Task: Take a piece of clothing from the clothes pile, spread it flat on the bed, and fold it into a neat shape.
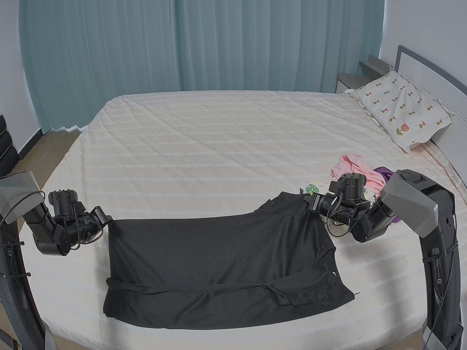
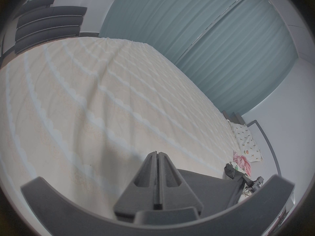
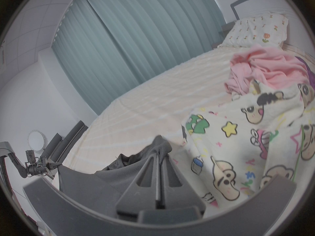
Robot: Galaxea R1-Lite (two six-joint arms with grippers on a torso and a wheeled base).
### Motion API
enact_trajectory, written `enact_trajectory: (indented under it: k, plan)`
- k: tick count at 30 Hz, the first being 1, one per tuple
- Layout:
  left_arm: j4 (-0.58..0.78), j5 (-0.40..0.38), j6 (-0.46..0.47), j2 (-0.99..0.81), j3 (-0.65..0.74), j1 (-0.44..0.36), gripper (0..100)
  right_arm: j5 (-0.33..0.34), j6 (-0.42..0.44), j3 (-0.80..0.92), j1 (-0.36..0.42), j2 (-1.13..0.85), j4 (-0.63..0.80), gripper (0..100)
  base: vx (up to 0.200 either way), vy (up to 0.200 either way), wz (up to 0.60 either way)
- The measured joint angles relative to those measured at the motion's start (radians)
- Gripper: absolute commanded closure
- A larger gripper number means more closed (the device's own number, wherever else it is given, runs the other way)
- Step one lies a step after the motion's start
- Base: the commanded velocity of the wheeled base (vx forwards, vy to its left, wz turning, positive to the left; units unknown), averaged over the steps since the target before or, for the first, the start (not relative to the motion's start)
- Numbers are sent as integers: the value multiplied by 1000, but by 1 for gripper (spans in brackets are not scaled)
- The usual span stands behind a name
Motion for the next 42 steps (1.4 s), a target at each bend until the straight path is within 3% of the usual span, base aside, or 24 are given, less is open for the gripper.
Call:
enact_trajectory:
  k: [24, 34, 42]
  plan:
    - [-1, 3, -12, -32, 8, 36, 100, -3, 43, 69, -6, 0, -106, 100, 0, 0, 0]
    - [3, 2, -1, -35, 23, 35, 100, 28, 44, 201, -13, -57, -139, 100, 0, 0, 0]
    - [1, 0, 127, -38, 112, 44, 100, 71, 30, 351, -14, -126, -159, 100, 0, 0, 0]
